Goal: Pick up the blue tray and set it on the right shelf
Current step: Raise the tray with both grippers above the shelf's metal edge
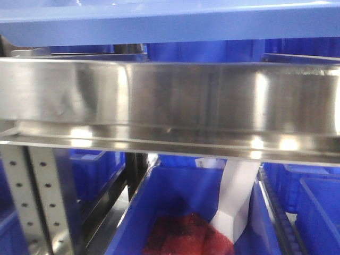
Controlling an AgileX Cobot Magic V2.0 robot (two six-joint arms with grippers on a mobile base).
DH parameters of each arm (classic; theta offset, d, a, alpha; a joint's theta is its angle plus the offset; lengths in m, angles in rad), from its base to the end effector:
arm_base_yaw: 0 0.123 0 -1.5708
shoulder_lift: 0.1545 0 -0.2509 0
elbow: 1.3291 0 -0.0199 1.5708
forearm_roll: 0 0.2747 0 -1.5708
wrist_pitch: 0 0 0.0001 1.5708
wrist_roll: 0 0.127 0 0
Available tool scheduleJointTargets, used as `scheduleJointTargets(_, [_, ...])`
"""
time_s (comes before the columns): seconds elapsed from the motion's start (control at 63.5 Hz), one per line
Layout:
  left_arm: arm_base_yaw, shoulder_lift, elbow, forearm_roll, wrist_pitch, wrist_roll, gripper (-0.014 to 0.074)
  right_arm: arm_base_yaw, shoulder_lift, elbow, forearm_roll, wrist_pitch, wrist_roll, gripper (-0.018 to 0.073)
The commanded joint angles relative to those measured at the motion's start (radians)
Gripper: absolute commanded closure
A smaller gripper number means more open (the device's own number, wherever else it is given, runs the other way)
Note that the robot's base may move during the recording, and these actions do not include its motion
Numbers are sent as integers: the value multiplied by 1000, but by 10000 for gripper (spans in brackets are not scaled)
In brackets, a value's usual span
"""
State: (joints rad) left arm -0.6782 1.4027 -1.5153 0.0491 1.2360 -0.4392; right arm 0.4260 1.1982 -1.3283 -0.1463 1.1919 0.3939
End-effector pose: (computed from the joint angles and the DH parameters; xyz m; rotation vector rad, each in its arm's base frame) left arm 0.2579 -0.2002 0.3387 0.3196 2.6238 -0.3268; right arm 0.2626 0.1003 0.3427 -0.0563 2.5330 0.1327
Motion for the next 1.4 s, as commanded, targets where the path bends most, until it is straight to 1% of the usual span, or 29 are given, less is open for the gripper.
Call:
scheduleJointTargets(0.0, [-12, -27, -23, -17, 43, 39, 645, 1, -23, -33, -9, -85, -29, 503])
scheduleJointTargets(1.385, [-12, -27, -23, -17, 43, 39, 645, 1, -23, -33, -9, -85, -29, 503])
